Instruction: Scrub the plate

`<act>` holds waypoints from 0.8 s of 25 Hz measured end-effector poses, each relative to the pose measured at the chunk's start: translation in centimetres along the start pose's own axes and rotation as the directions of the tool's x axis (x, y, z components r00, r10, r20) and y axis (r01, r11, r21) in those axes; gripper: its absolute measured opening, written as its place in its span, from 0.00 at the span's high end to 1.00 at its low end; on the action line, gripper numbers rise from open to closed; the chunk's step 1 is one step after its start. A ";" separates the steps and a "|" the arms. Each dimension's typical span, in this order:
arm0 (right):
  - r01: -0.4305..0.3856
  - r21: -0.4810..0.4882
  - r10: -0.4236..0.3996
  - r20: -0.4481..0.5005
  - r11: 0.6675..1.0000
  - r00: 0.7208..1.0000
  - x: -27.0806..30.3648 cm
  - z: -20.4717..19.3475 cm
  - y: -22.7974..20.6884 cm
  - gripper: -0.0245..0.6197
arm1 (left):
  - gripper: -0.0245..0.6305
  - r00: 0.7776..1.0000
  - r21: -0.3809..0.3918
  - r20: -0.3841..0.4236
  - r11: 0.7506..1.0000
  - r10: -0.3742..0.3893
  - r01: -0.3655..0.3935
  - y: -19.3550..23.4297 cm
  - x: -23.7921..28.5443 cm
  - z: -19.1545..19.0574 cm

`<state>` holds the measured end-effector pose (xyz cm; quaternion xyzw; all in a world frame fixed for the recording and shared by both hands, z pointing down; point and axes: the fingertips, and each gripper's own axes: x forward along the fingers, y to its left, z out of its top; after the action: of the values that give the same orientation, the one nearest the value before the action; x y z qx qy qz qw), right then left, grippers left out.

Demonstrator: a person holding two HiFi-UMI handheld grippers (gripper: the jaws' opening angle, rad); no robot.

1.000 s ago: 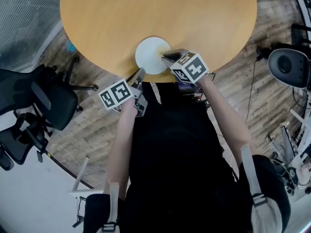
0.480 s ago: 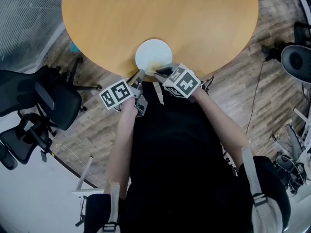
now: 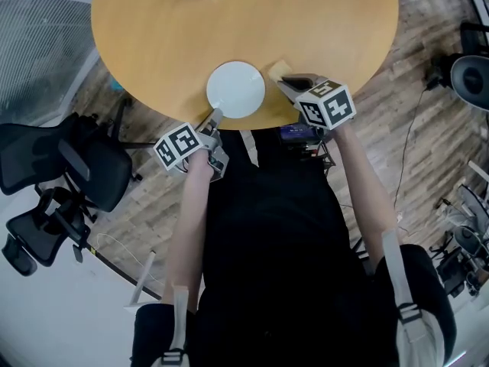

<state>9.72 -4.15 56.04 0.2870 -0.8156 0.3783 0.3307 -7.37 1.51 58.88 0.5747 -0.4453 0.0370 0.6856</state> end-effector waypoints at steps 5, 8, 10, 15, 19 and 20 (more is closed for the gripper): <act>0.054 0.069 -0.059 0.075 0.996 0.995 -2.6 0.6 -1.8 0.91 | 0.93 1.000 -0.021 -0.007 1.000 0.010 -0.011 0.4 0.7 0.7; 0.071 0.077 -0.078 0.095 0.995 0.992 -3.9 0.3 -2.1 0.91 | 0.93 1.000 -0.063 -0.010 0.998 0.021 -0.022 0.6 1.1 0.5; 0.086 0.078 -0.094 0.101 0.993 0.991 -4.3 0.0 -2.2 0.91 | 0.93 0.999 -0.059 -0.013 0.998 0.037 -0.038 0.7 1.2 0.5; 0.093 0.074 -0.101 0.116 0.993 0.988 -5.0 -0.2 -1.8 0.91 | 0.92 0.996 0.067 0.003 0.994 0.086 -0.085 0.4 1.6 1.5; 0.097 0.063 -0.104 0.120 0.993 0.987 -6.0 -0.5 -1.2 0.91 | 0.82 0.997 0.085 0.026 0.994 0.071 -0.073 0.1 1.7 1.4; 0.104 0.064 -0.112 0.125 0.993 0.986 -6.3 -0.5 -1.2 0.91 | 0.80 0.999 0.081 0.026 0.995 0.047 -0.049 -0.1 1.7 1.4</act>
<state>14.63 -3.08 52.04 0.3638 -0.8074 0.3636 0.2890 -7.06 -0.50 59.82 0.5917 -0.4653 0.0650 0.6551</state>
